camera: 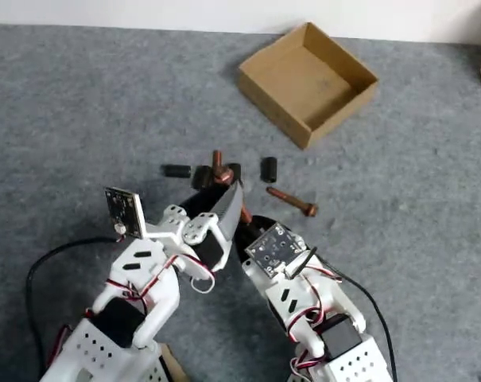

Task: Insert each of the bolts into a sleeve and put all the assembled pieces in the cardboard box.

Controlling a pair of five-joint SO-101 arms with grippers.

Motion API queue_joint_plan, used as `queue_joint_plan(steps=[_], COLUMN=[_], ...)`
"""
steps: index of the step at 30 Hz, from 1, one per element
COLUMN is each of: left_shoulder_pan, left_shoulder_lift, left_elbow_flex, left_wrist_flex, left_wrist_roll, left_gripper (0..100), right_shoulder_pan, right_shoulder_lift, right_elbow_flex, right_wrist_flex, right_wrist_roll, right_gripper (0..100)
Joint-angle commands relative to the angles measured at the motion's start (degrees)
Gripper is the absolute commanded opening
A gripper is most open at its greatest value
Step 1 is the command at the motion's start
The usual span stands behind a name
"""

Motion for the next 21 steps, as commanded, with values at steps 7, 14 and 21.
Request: queue_joint_plan(steps=[7,14,21], left_shoulder_pan=[1.01,1.01,0.75], left_shoulder_lift=[-1.98,-2.07,-2.07], left_elbow_flex=[1.19,2.15,3.47], left_wrist_flex=[0.09,0.09,-0.09], left_wrist_roll=[-0.26,-0.18,-0.18], left_gripper=[1,1,1], right_shoulder_pan=[-0.22,-0.22,-0.22], right_shoulder_lift=[-1.1,-1.1,-1.1], right_elbow_flex=[1.54,1.36,0.92], right_wrist_flex=[-1.54,-1.54,-1.36], right_wrist_roll=[-0.09,-0.09,-0.18], right_gripper=[0.4,0.4,0.4])
